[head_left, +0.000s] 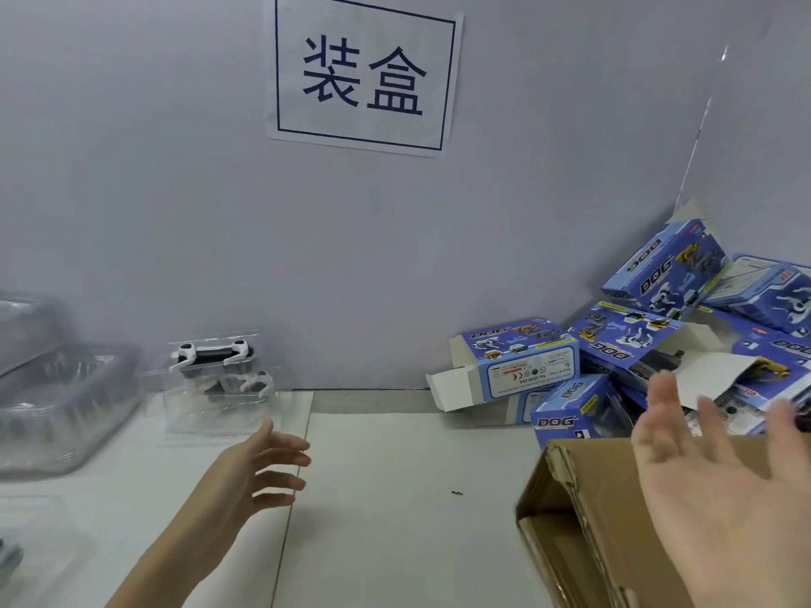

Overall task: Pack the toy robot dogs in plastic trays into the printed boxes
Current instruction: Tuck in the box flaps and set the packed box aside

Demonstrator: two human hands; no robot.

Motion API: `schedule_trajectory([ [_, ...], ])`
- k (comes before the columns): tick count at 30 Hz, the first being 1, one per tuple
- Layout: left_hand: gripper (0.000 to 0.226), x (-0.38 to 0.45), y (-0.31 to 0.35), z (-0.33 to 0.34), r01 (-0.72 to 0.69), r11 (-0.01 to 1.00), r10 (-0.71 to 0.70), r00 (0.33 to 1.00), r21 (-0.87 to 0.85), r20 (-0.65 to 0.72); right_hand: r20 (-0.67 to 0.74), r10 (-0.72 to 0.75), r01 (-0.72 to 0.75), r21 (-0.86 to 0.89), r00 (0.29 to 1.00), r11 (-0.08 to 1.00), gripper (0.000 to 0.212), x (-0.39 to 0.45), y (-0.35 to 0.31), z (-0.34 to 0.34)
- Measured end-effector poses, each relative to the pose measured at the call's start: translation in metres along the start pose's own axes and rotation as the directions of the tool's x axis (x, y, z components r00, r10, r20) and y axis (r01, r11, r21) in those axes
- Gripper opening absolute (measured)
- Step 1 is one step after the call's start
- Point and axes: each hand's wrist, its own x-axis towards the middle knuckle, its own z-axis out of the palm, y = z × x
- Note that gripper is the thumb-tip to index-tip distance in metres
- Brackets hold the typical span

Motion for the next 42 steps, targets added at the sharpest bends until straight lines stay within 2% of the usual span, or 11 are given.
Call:
schedule_trajectory([
  [1, 0.054, 0.0, 0.0, 0.001, 0.003, 1.0, -0.003, 1.0, 0.001, 0.003, 0.055, -0.115, 0.12, -0.108, 0.992, 0.987, 0.042, -0.025, 0.005, -0.003],
  [4, 0.054, -0.002, 0.002, 0.003, 0.005, 1.0, -0.005, 1.0, 0.007, 0.015, 0.151, -0.019, 0.104, -0.579, 0.988, 0.808, 0.01, -0.019, 0.028, 0.027],
  [10, 0.049, -0.003, 0.005, 0.004, 0.007, 0.999, -0.007, 1.0, 0.053, 0.011, 0.181, 0.143, 0.163, -0.978, 0.973, 0.132, 0.011, 0.025, 0.062, 0.046],
  [15, 0.044, -0.006, 0.004, 0.006, 0.02, 0.994, -0.021, 1.0, 0.11, 0.011, 0.262, 0.315, 0.396, -0.762, 0.912, -0.513, 0.025, 0.077, 0.108, 0.045],
  [19, 0.045, -0.009, 0.004, 0.01, 0.026, 0.992, -0.027, 1.0, 0.122, 0.01, 0.194, 0.385, 0.427, -0.28, 0.902, -0.86, 0.102, 0.123, 0.138, 0.035],
  [22, 0.046, -0.012, 0.006, 0.015, 0.02, 0.99, -0.022, 1.0, 0.138, 0.011, 0.165, 0.381, 0.39, -0.022, 0.91, -0.921, 0.129, 0.15, 0.146, 0.028],
  [25, 0.045, -0.014, 0.007, 0.019, 0.021, 0.989, -0.023, 1.0, 0.149, 0.008, 0.083, 0.397, 0.396, 0.033, 0.914, -0.918, 0.13, 0.163, 0.149, 0.028],
  [28, 0.045, -0.015, 0.008, 0.021, 0.03, 0.986, -0.033, 0.999, 0.162, 0.013, 0.012, 0.451, 0.45, 0.053, 0.892, -0.891, 0.115, 0.165, 0.152, 0.029],
  [32, 0.044, -0.016, 0.009, 0.024, 0.029, 0.986, -0.032, 0.999, 0.166, 0.018, -0.007, 0.481, 0.476, 0.158, 0.877, -0.865, 0.07, 0.163, 0.158, 0.032],
  [36, 0.042, -0.018, 0.01, 0.024, 0.021, 0.985, -0.026, 0.999, 0.173, 0.024, 0.077, 0.486, 0.472, 0.15, 0.87, -0.869, 0.056, 0.154, 0.161, 0.038],
  [42, 0.026, -0.023, 0.014, 0.028, -0.045, 0.973, 0.032, 0.998, 0.229, 0.058, 0.462, 0.551, 0.685, -0.193, 0.695, -0.703, 0.026, 0.111, 0.17, 0.068],
])
